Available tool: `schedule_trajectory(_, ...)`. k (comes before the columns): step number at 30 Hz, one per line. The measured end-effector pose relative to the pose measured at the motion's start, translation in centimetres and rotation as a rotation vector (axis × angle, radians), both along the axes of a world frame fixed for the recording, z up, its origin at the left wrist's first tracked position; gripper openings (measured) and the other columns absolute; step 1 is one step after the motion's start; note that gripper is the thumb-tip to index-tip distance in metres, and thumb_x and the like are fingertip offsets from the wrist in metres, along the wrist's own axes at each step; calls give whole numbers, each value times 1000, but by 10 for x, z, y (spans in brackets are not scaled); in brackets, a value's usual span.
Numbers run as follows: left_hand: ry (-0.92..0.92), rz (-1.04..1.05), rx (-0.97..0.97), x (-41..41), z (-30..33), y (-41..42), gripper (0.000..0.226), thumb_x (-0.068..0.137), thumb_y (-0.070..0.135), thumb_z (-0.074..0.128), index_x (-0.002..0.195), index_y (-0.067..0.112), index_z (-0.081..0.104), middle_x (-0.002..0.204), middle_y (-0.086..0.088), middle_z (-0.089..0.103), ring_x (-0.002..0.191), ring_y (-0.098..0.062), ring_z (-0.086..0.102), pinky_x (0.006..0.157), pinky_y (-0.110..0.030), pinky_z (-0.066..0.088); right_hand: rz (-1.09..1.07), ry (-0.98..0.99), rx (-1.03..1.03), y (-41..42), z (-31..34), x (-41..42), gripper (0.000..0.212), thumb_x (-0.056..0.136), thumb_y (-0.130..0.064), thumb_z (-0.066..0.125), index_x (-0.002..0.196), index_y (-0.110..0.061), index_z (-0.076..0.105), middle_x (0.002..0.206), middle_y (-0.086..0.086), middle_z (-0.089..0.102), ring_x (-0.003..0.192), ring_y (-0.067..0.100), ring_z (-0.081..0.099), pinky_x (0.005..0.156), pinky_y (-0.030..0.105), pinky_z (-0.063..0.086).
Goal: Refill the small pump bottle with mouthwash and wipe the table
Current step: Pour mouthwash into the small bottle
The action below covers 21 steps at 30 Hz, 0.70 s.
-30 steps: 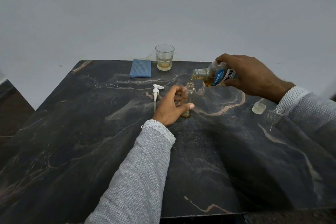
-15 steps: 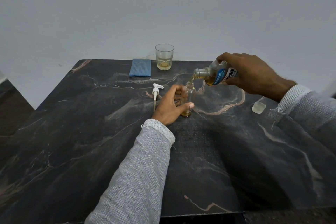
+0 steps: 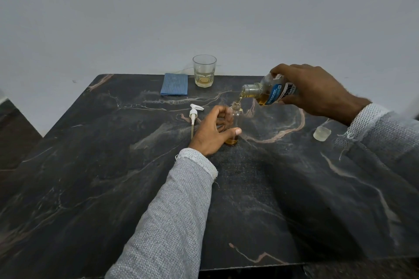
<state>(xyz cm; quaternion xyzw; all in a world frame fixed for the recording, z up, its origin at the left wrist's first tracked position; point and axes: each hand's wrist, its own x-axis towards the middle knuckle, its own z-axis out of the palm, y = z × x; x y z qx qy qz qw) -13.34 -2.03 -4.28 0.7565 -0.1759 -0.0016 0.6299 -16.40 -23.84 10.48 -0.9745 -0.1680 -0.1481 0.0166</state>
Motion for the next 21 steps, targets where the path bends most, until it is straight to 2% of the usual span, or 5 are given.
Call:
schedule_trajectory(4, 9, 2, 0, 1, 0, 0, 47, 75, 19, 81, 109, 33, 51, 116, -1, 62, 113, -17, 60, 103, -39, 48, 11, -10, -3, -1, 1, 1, 63, 77, -17, 80, 132, -16, 49, 117, 15, 65, 103, 35, 60, 85, 48, 50)
schedule_trajectory(11, 11, 4, 14, 1, 0, 0, 49, 76, 20, 80, 112, 30, 50, 118, 2, 61, 113, -13, 58, 99, -32, 48, 19, -24, -10, -2, 2, 1, 63, 77, -18, 80, 131, -16, 49, 116, 14, 66, 102, 35, 59, 84, 47, 50)
schedule_trajectory(21, 6, 10, 14, -1, 2, 0, 46, 75, 18, 80, 107, 34, 51, 117, 3, 62, 111, -12, 60, 102, -40, 48, 27, -40, -25, -3, 5, 2, 61, 77, -19, 80, 130, -17, 50, 113, 14, 66, 100, 35, 59, 81, 45, 49)
